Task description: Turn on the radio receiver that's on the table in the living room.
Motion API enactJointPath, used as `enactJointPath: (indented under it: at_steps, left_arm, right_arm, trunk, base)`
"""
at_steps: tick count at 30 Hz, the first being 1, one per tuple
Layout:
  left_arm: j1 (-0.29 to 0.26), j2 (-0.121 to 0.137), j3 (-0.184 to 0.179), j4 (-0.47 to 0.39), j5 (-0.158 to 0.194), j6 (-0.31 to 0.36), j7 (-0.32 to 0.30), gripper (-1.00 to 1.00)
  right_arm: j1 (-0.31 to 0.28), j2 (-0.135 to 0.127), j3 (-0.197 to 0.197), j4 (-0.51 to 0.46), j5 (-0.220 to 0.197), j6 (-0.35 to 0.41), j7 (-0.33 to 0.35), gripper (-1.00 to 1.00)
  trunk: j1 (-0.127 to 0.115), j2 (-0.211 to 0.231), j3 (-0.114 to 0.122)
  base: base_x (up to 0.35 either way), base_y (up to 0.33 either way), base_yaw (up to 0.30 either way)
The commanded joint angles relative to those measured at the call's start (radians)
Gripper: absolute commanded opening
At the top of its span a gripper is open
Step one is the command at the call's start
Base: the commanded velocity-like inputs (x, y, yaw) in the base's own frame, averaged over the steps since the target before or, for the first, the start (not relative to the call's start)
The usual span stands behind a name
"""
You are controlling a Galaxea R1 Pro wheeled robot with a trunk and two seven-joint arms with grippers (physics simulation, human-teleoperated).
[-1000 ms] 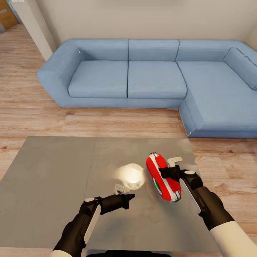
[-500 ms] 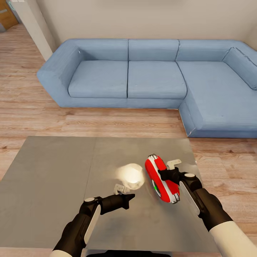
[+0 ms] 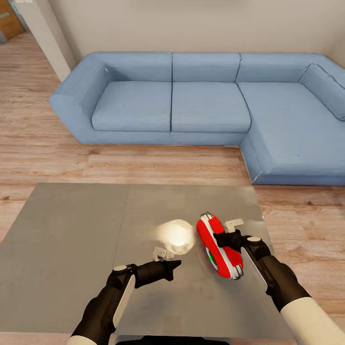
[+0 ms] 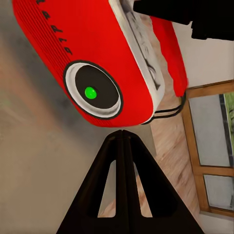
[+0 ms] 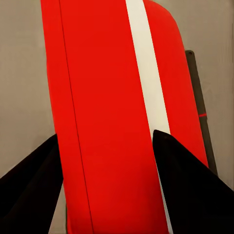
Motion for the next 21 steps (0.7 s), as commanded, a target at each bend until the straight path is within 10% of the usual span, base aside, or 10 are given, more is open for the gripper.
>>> enactJointPath:
  at_steps: [1, 21]
  left_arm:
    - [0.0, 0.0, 0.0, 0.0, 0.0, 0.0, 0.0, -1.0]
    - [0.0, 0.0, 0.0, 0.0, 0.0, 0.0, 0.0, -1.0]
  right_arm:
    - [0.0, 0.0, 0.001, 0.005, -0.005, -0.008, 0.001, -1.0]
    - [0.0, 0.0, 0.0, 0.016, -0.006, -0.026, 0.014, -1.0]
  trunk:
    - [0.0, 0.0, 0.0]
    - [0.0, 0.0, 0.0]
  base:
    - [0.0, 0.0, 0.0]
    - [0.0, 0.0, 0.0]
